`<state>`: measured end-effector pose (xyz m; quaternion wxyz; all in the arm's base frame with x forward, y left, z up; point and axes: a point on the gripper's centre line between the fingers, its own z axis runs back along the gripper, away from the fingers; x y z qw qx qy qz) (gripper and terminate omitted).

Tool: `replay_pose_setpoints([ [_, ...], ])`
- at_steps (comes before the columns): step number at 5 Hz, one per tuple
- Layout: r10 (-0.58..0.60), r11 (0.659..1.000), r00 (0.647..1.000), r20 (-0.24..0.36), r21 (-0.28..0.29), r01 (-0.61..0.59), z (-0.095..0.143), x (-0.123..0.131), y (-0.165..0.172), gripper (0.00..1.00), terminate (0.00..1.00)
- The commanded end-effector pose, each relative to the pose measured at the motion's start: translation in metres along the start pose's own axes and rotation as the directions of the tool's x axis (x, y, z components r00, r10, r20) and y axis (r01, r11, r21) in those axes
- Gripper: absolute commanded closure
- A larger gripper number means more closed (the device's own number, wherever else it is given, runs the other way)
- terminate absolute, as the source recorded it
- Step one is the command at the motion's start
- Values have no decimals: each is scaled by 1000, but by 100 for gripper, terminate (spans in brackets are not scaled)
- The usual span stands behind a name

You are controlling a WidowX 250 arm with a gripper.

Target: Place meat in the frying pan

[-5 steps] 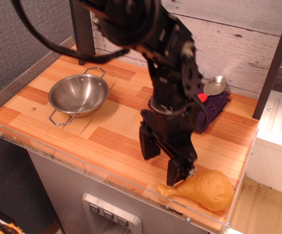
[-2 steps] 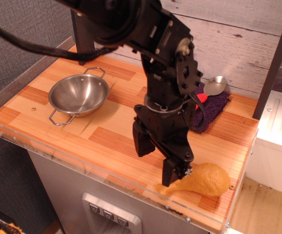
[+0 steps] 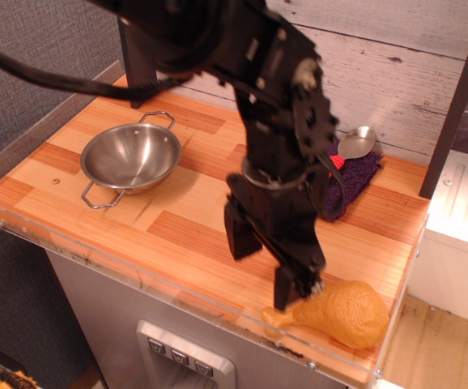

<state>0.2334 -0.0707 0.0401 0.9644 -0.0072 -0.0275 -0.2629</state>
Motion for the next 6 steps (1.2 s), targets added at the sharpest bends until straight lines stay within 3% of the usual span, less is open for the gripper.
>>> replay_pose_setpoints([
  [1, -59, 998, 998, 17, 19, 59, -4, 11, -12, 0, 0],
  [4, -37, 999, 994, -106, -18, 36, -51, 17, -7, 0, 0],
  [5, -32, 999, 996, -80, -21, 30, -46, 18, -6, 100, 0],
  [6, -36, 999, 999, -30, -23, 35, -28, 17, -5, 100, 0],
])
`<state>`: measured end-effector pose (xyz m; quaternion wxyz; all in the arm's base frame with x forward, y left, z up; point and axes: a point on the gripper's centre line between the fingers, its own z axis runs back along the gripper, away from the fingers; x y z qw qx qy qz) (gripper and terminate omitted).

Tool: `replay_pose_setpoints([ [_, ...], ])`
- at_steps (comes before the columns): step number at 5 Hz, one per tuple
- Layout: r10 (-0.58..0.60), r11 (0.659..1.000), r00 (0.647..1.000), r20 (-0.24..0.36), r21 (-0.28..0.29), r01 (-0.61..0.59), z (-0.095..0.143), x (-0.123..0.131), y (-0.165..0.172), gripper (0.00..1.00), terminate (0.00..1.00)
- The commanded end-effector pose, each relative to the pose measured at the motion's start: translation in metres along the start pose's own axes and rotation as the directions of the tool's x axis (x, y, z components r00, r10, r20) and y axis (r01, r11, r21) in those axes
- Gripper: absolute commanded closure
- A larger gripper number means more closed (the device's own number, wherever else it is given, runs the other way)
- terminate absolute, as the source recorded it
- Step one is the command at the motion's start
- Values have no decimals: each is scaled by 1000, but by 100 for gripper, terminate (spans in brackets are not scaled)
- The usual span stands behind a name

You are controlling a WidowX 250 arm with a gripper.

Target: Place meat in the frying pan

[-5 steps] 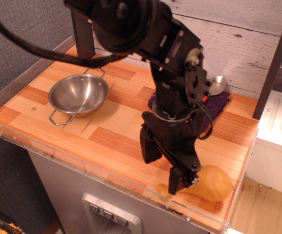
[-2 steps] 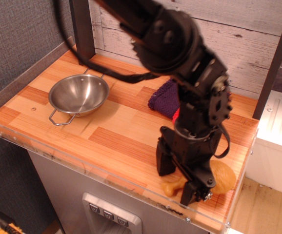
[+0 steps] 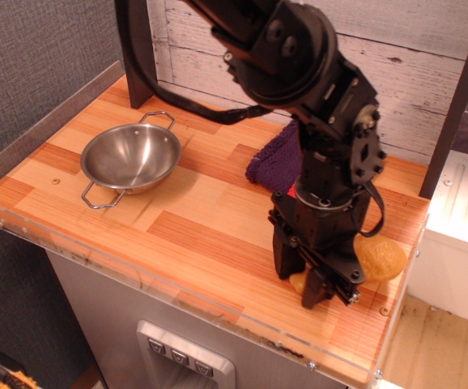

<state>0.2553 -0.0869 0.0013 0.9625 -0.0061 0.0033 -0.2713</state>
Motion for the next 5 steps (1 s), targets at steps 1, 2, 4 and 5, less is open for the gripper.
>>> replay_pose_setpoints([
  [1, -25, 1000, 996, 84, -11, 26, 33, -14, 3, 100, 0],
  [2, 38, 999, 981, 192, -15, -36, 73, -25, 20, 100, 0],
  [4, 496, 860, 836, 234, -4, -510, 95, -71, 108, 100, 0],
  [5, 677, 725, 711, 192, -5, -689, 82, -100, 149, 100, 0],
])
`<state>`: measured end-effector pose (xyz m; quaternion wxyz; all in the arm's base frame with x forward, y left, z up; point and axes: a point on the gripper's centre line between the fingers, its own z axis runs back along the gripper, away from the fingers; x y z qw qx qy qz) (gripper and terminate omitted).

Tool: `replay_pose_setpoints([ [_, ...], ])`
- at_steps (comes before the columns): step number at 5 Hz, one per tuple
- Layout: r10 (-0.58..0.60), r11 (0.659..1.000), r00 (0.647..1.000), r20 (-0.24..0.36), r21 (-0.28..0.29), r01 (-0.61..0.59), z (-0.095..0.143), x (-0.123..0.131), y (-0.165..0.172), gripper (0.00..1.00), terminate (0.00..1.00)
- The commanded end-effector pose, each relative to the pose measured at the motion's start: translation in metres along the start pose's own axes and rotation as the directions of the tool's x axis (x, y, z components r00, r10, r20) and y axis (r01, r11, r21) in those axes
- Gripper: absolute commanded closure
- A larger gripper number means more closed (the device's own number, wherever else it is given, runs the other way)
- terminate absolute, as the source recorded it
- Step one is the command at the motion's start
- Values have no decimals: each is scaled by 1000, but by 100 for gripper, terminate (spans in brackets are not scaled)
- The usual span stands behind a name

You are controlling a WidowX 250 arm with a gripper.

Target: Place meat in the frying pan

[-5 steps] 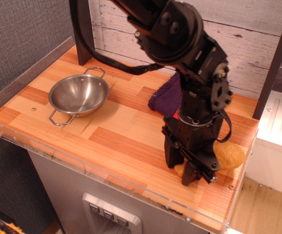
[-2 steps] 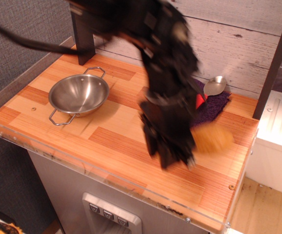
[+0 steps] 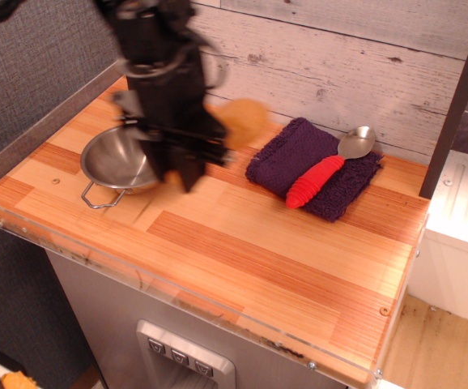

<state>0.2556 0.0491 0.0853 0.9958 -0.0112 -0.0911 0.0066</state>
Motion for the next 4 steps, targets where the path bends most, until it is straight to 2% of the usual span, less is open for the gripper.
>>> replay_pose_setpoints([
  [1, 261, 963, 965, -11, 78, -259, -7, -7, 80, 100, 0],
  [2, 301, 949, 953, -37, 109, -296, -12, -12, 97, 100, 0],
  [3, 298, 952, 953, -59, 89, -293, -16, -15, 99, 100, 0],
  [4, 258, 963, 964, -69, 93, -251, -11, -14, 92, 0, 0],
])
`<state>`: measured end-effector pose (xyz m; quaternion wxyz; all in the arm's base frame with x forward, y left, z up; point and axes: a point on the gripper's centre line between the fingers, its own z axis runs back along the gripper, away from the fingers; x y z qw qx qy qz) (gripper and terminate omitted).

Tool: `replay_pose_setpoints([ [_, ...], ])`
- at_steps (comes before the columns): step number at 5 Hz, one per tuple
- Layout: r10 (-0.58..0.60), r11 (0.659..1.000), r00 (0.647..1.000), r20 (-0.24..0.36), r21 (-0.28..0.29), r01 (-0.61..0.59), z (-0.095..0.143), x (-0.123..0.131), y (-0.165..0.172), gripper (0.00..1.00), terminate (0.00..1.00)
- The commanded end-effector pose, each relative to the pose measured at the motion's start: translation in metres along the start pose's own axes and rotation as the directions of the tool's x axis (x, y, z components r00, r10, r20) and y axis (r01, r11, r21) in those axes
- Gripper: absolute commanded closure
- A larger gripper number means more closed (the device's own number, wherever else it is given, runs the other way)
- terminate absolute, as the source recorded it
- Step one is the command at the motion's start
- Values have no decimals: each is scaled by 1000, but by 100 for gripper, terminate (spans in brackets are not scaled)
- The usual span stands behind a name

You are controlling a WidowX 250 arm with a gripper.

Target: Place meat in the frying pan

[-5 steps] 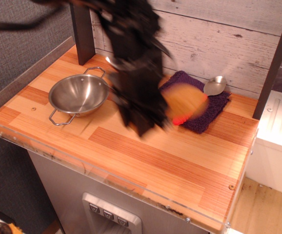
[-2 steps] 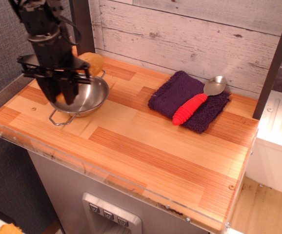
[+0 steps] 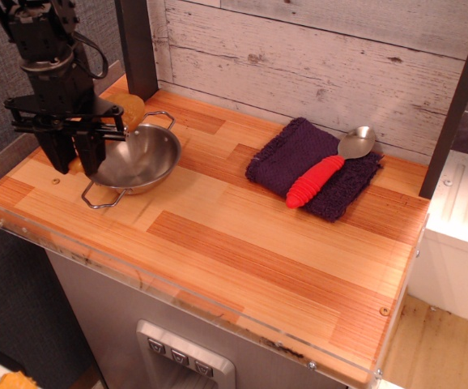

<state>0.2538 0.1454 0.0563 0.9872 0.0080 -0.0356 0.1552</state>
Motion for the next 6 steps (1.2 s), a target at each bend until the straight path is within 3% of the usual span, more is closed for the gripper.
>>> replay_pose_setpoints([
  [1, -54, 998, 997, 50, 20, 53, 22, -11, -4, 0, 0],
  [3, -162, 987, 981, 103, 33, 160, 41, -18, -31, 0, 0],
  [5, -277, 959, 956, 91, -26, 281, 42, -16, -44, 0, 0],
  [6, -303, 951, 951, 69, -43, 306, 41, -16, -44, 0, 100],
])
